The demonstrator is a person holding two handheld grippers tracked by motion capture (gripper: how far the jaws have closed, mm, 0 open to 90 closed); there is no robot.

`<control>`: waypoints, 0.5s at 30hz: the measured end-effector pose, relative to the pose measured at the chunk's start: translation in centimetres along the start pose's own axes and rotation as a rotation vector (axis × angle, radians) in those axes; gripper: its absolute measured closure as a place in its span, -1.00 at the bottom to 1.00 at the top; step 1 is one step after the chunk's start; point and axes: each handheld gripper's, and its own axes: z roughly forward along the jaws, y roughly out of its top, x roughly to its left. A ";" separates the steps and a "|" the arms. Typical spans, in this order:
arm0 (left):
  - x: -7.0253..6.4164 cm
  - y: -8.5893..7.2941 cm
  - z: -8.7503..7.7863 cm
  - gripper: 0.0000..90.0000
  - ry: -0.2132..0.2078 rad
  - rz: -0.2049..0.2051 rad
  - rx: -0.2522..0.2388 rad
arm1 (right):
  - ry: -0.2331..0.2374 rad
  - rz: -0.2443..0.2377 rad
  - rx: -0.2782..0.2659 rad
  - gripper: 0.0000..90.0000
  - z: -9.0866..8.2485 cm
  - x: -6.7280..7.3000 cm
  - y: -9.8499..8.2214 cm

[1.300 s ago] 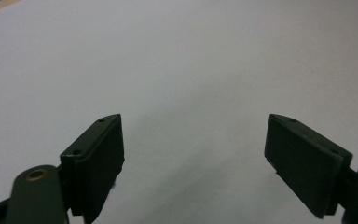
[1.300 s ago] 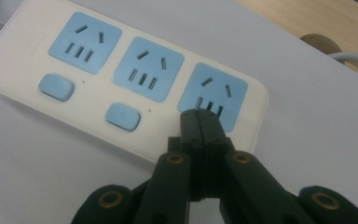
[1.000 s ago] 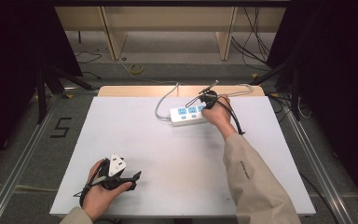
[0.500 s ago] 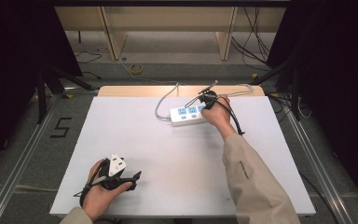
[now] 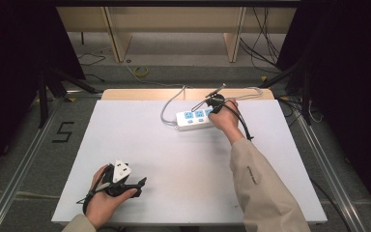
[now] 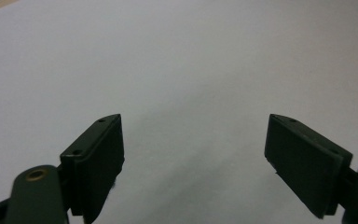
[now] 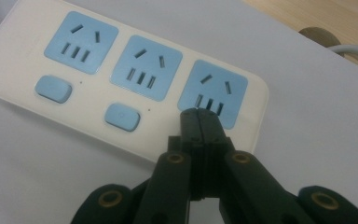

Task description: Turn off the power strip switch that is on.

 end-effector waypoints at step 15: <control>0.0 0.0 0.0 -0.57 0.001 0.001 -0.003 | -0.006 0.004 -0.011 1.00 0.0 0.1 -0.1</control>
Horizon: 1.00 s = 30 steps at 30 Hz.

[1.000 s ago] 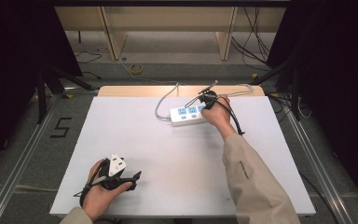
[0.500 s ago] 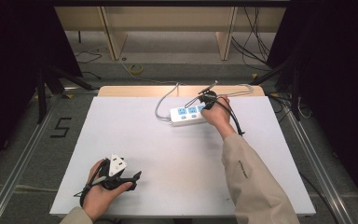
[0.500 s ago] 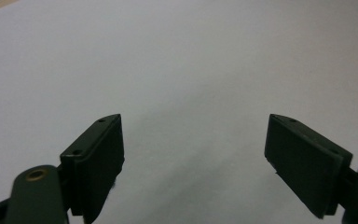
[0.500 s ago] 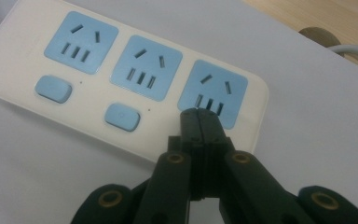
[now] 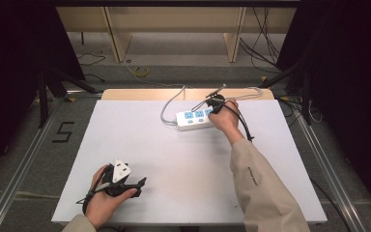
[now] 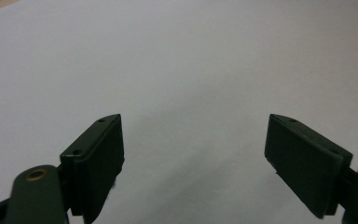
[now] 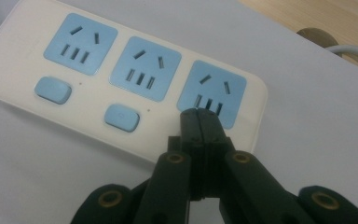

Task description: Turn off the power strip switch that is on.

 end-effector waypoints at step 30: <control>-0.1 0.0 0.0 -0.57 0.002 0.000 0.005 | 0.033 -0.007 -0.054 0.88 -2.0 -0.7 -1.6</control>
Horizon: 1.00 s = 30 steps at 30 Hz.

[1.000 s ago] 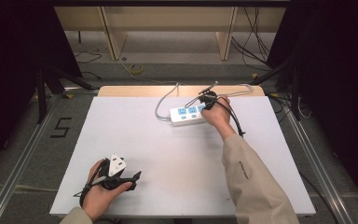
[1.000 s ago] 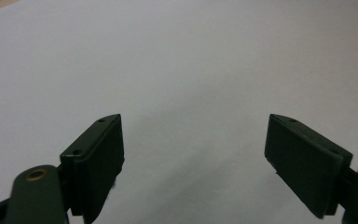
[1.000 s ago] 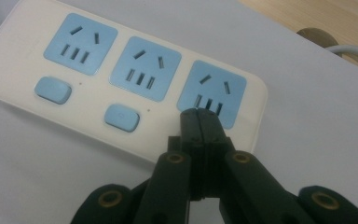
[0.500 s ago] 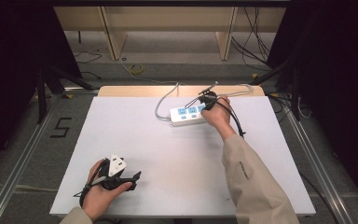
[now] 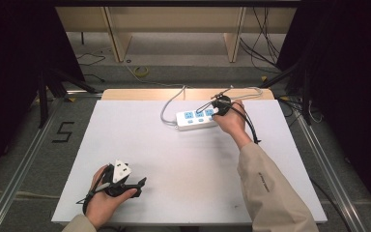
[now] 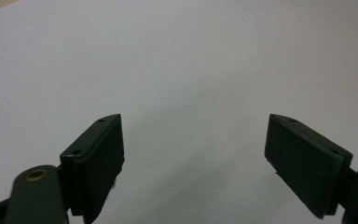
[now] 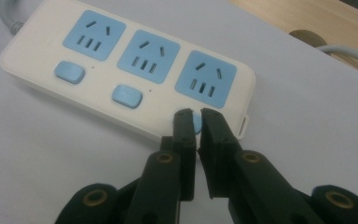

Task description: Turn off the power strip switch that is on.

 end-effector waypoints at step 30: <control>0.0 -0.1 0.1 -0.57 0.003 -0.004 0.008 | 0.117 -0.019 -0.062 0.39 -6.2 0.3 -9.2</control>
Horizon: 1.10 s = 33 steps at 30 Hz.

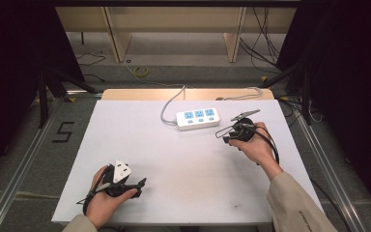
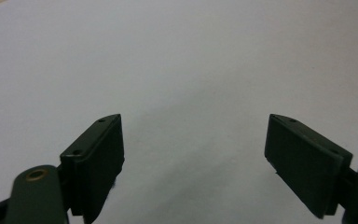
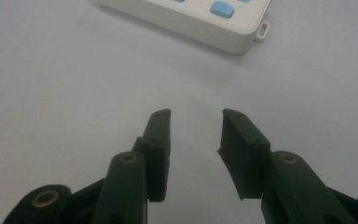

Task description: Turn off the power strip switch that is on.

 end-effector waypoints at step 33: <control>0.0 -0.1 0.0 -0.57 0.006 -0.006 0.000 | 0.060 -0.032 -0.149 0.02 -4.7 2.9 -8.9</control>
